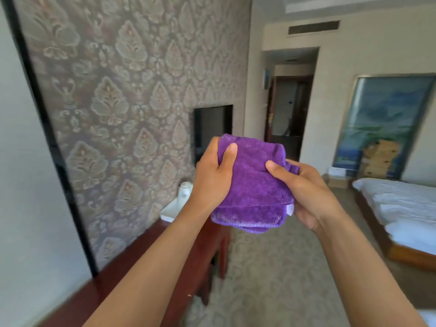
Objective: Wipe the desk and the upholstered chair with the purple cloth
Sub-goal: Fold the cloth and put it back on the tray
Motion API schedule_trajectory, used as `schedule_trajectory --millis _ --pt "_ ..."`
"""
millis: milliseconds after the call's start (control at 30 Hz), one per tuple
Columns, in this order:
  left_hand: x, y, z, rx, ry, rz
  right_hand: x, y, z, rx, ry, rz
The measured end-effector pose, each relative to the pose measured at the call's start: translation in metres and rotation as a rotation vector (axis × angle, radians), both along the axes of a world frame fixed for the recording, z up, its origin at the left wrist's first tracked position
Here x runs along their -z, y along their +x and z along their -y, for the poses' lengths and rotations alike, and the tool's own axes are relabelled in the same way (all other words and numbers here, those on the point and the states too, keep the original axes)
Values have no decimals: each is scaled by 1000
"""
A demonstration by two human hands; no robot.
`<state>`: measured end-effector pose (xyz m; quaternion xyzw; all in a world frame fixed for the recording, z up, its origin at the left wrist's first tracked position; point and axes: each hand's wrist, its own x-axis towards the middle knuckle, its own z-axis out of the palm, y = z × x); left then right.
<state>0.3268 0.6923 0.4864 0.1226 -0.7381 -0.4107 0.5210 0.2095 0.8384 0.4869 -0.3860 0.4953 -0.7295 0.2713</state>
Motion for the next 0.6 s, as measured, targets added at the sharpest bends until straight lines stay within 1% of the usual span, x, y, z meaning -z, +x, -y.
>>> schedule_trajectory --millis 167,267,333,433,500,600 --pt "35 -28 106 -122 80 50 32 -43 124 -8 -8 -73" --pt "64 -54 167 -212 108 115 58 -82 198 -10 27 -145" --pt "77 -75 208 -286 106 146 73 -113 248 -7 40 -268" --pt "90 -110 266 -394 103 171 89 -161 319 21 47 -516" --pt "96 -134 299 -468 112 177 95 -190 363 23 64 -601" --pt "105 -168 348 -566 156 178 102 -231 430 -19 87 -666"
